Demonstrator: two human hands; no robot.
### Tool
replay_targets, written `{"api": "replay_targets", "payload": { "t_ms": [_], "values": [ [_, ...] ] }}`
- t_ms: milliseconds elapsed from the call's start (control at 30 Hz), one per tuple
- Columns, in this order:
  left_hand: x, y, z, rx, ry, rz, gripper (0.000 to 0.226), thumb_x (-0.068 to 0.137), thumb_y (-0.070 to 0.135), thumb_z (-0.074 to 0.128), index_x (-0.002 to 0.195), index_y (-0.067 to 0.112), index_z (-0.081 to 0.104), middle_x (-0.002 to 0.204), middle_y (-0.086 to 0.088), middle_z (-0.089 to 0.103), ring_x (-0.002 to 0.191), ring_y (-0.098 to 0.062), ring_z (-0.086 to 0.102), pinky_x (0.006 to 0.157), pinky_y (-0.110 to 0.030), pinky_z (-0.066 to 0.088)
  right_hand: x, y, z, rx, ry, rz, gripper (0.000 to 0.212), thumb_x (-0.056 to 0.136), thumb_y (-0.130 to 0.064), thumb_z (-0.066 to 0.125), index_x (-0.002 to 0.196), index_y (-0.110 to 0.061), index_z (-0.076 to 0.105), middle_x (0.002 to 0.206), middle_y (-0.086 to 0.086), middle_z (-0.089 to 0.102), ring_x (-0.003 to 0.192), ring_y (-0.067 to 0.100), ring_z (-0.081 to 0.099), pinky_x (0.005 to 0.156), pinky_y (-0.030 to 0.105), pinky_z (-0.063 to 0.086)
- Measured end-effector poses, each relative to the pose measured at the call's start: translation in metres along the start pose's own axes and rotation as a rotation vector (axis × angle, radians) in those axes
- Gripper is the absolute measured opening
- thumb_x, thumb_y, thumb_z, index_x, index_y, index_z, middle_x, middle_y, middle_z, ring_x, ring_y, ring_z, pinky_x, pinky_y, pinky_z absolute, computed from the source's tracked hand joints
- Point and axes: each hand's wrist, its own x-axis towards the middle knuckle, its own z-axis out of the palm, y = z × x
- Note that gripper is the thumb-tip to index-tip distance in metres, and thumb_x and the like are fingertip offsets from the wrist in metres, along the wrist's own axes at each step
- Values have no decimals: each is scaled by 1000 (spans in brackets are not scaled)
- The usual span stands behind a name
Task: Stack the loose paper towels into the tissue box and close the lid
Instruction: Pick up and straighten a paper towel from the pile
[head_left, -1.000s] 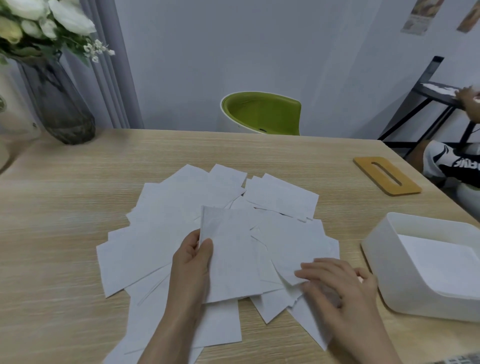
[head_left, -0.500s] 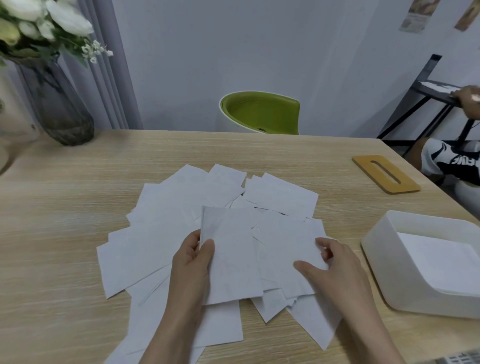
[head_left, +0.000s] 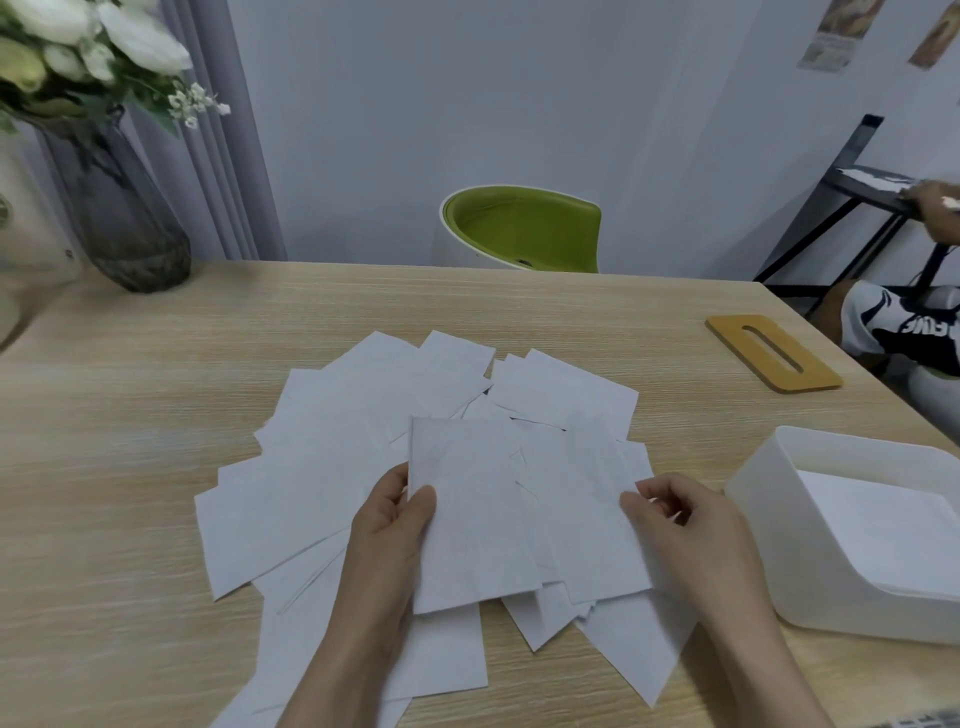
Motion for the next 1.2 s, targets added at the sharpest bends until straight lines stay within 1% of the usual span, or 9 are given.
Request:
{"api": "replay_targets", "payload": {
  "t_ms": [167, 233, 333, 500, 600, 867, 1033, 1133, 1200],
  "values": [
    [1, -1, 1, 62, 33, 19, 27, 100, 10, 45, 106, 23, 68, 101, 1, 76, 92, -18, 72, 76, -36, 52, 1, 7, -13, 169, -114, 25, 8, 85, -16, 69, 77, -14, 68, 50, -5, 41, 53, 13, 39, 56, 29, 30],
    [1, -1, 1, 83, 47, 25, 28, 100, 13, 45, 102, 25, 70, 100, 3, 76, 91, -15, 72, 74, -33, 51, -1, 5, -19, 323, -126, 75, 6, 86, -11, 68, 87, -5, 67, 57, 5, 50, 55, 14, 44, 52, 23, 35],
    [2, -1, 1, 103, 55, 24, 31, 101, 16, 44, 95, 28, 72, 99, 4, 76, 91, -14, 72, 73, -31, 51, -9, -9, -21, 568, -157, 138, 2, 87, -9, 65, 86, -8, 65, 57, 1, 65, 46, 8, 54, 42, 13, 40],
    [3, -2, 2, 114, 75, 26, 32, 102, 22, 45, 91, 32, 73, 99, 3, 75, 94, -16, 70, 81, -36, 52, -32, -36, 2, 741, -273, 144, 4, 81, -18, 66, 81, -14, 68, 74, 14, 71, 58, 19, 58, 52, 26, 43],
    [3, -1, 2, 120, 77, 30, 32, 102, 23, 45, 88, 32, 72, 95, 3, 75, 89, -14, 70, 77, -33, 51, -44, -47, 21, 799, -348, 144, 5, 87, -11, 62, 86, -7, 64, 63, 8, 68, 48, 10, 58, 44, 18, 43],
    [2, 0, 2, 60, 71, 11, 34, 103, 22, 45, 87, 29, 74, 93, 4, 76, 85, -13, 72, 60, -18, 53, -50, -51, 42, 649, -397, 105, 9, 86, -16, 67, 90, -8, 67, 58, 8, 64, 52, 10, 58, 47, 15, 42],
    [2, 0, 3, 72, 78, 14, 34, 102, 22, 46, 87, 33, 75, 95, 6, 76, 87, -10, 71, 68, -22, 51, -48, -53, 41, 658, -362, 111, 7, 88, -12, 65, 86, -11, 72, 67, 7, 73, 54, 8, 65, 46, 13, 43],
    [2, 1, 5, 84, 96, 7, 36, 102, 24, 47, 84, 38, 75, 91, 14, 75, 83, 0, 70, 65, -15, 51, -48, -55, 44, 676, -354, 108, 8, 89, -12, 64, 86, -12, 71, 74, 8, 75, 65, 15, 70, 54, 20, 50],
    [2, 0, 4, 70, 127, -15, 27, 101, 29, 48, 94, 32, 74, 99, 17, 74, 93, 2, 68, 79, -21, 52, -49, -56, 46, 667, -349, 110, 8, 89, -12, 63, 87, -12, 71, 75, 9, 75, 68, 17, 71, 58, 24, 52]
  ]
}}
